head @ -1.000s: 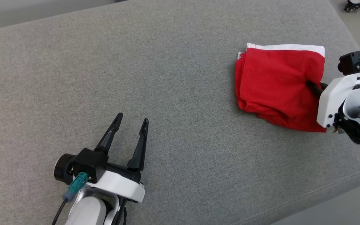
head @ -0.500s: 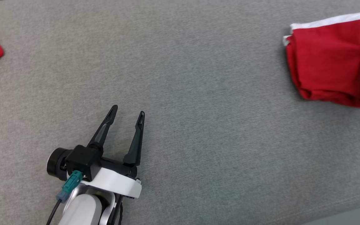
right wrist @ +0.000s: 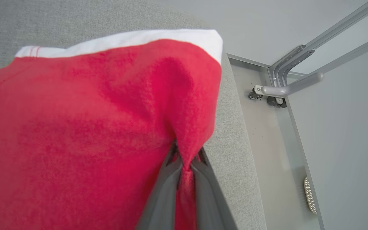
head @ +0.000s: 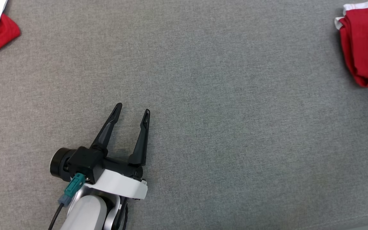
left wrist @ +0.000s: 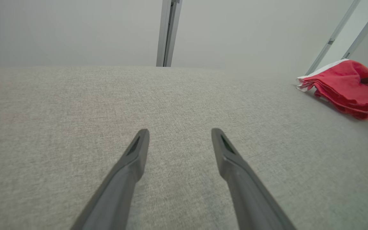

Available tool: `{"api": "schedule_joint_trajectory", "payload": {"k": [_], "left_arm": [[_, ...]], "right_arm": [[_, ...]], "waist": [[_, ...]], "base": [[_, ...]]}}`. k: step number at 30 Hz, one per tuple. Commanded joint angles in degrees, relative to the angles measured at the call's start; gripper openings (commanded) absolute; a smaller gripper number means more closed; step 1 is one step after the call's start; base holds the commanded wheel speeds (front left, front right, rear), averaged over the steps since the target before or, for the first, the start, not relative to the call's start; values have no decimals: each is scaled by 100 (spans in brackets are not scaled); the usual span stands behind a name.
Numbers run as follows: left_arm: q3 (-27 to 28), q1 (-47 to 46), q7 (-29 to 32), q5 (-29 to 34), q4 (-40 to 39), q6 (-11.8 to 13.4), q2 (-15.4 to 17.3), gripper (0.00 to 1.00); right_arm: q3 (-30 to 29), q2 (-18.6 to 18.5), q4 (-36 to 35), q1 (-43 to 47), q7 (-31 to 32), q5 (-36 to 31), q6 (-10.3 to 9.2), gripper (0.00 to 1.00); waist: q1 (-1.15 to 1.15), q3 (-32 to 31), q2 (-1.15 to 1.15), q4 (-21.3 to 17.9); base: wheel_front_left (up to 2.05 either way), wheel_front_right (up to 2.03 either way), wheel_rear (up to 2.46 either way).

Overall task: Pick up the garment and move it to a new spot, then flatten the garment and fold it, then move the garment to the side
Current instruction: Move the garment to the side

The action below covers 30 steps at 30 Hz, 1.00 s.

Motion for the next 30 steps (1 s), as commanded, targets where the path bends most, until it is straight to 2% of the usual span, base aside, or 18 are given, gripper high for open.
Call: {"api": "schedule_joint_trajectory", "payload": {"k": [1,4,5,7,8,12,19,30], "left_arm": [[4,-82,-22,-42,9,11,9,100],[0,-114,-41,-58,35,14,12,100],[-4,-125,-51,-53,44,17,12,100],[-12,-142,-63,-53,61,15,10,100],[-20,-153,-66,-57,68,15,10,100],[-29,-184,-78,-69,89,24,30,100],[-36,-157,-104,-103,139,55,34,100],[-16,-208,-237,-294,523,21,-90,100]], "right_arm": [[7,-47,89,-82,-56,-59,-1,0],[1,-53,309,-204,-230,-182,-1,0],[-4,-42,362,-232,-306,-238,-1,8],[24,-24,465,-304,-501,-386,-1,55],[22,-14,502,-327,-590,-435,-1,100],[-38,89,602,-379,-950,-652,-1,100],[-37,300,634,-233,-1203,-914,-1,100],[115,605,514,119,-1770,-1123,-1,100]], "waist": [[0,19,0,18],[0,47,0,41],[0,53,0,47],[0,61,0,56],[0,65,0,60],[0,64,0,62],[0,-97,0,34],[0,-863,0,37]], "base": [[0,0,0],[0,0,0],[0,0,0],[0,0,0],[0,0,0],[0,0,0],[0,0,0],[0,0,0]]}}
